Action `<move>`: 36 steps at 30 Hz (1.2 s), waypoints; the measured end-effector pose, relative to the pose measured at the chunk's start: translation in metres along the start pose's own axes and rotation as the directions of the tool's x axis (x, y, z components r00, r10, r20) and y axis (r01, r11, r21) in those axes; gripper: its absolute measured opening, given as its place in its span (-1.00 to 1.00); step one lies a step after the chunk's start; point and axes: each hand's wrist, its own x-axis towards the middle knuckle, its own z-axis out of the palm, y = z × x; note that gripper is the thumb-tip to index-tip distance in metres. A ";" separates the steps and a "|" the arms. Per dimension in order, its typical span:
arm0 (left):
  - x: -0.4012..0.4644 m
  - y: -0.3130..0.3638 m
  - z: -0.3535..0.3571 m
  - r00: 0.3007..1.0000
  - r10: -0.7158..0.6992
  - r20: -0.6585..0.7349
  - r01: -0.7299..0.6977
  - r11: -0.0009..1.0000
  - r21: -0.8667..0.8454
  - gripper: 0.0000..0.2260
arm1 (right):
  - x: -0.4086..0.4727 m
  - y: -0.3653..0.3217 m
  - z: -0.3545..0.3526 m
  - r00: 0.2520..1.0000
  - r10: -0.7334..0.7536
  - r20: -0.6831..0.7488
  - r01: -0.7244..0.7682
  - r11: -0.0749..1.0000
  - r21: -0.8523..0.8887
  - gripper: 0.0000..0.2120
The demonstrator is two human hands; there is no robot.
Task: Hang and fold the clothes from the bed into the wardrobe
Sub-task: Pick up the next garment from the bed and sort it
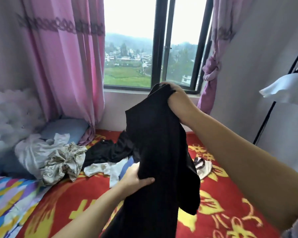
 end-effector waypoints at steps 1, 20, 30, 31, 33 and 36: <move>-0.008 -0.005 -0.001 0.996 -0.053 0.066 0.056 0.998 -0.031 -0.72 | -0.001 -0.005 -0.001 1.000 -0.002 -0.026 0.003 0.999 0.042 -0.54; 0.031 0.051 -0.124 0.966 0.072 -0.250 -0.069 0.997 0.020 -0.75 | -0.036 0.047 -0.131 0.717 0.293 -0.632 -0.596 0.728 -0.339 -0.60; 0.079 0.144 -0.118 0.958 -0.285 -0.015 0.217 0.761 -0.612 -0.84 | -0.031 0.082 0.029 0.949 0.313 0.031 -0.279 0.884 -0.376 -0.73; 0.078 0.142 -0.125 0.969 -0.243 0.036 0.199 0.694 -0.692 -0.85 | -0.029 0.082 0.029 0.958 0.285 -0.030 -0.278 0.899 -0.338 -0.80; 0.068 0.128 -0.138 0.985 -0.144 0.092 0.165 0.674 -0.720 -0.82 | -0.020 0.081 0.020 0.953 0.286 -0.097 -0.301 0.927 -0.222 -0.79; 0.045 0.092 -0.137 0.979 -0.065 0.196 0.169 0.795 -0.583 -0.62 | -0.016 0.069 0.006 0.944 0.294 -0.149 -0.310 0.946 -0.099 -0.82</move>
